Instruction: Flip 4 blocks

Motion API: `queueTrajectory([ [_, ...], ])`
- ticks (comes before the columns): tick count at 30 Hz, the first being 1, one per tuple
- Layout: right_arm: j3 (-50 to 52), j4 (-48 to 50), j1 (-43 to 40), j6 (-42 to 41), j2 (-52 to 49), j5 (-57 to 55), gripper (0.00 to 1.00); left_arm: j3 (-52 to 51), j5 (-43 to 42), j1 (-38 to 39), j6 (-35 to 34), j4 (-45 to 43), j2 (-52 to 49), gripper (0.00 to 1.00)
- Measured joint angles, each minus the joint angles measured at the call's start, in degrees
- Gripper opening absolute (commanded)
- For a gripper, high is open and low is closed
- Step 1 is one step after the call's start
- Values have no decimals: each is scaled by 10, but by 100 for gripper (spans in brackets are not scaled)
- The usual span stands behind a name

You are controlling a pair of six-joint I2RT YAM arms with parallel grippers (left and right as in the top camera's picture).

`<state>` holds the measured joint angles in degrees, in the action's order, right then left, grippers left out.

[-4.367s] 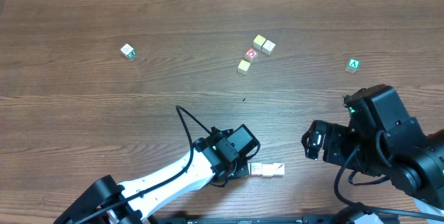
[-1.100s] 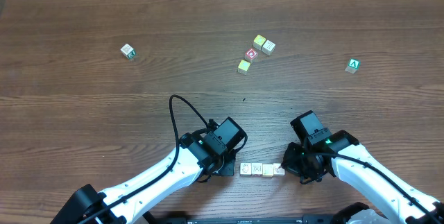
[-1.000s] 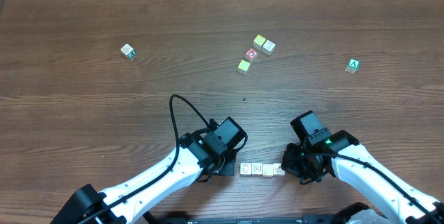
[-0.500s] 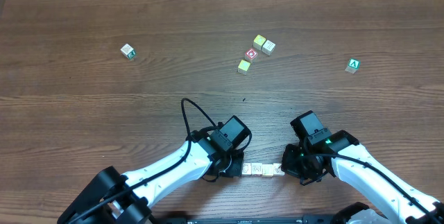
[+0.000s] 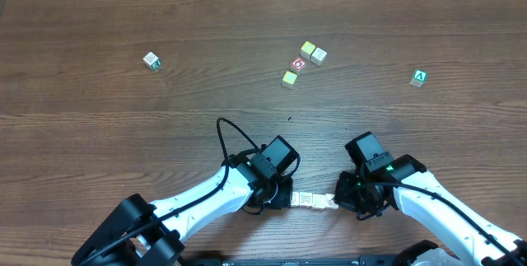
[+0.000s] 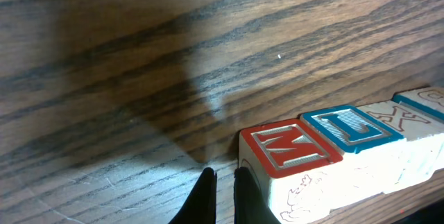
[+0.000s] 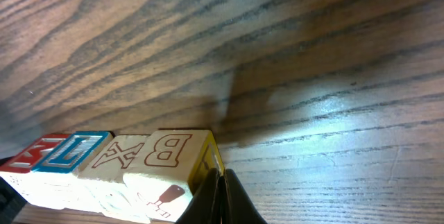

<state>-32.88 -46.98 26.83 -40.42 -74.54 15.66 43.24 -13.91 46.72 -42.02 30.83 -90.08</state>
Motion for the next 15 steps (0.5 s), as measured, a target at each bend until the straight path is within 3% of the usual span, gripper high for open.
queueTrajectory([
  [15, 1, -2, 34, -20, 0, -4, 4, -1, 23, 0, 16, -2, 0, 4],
])
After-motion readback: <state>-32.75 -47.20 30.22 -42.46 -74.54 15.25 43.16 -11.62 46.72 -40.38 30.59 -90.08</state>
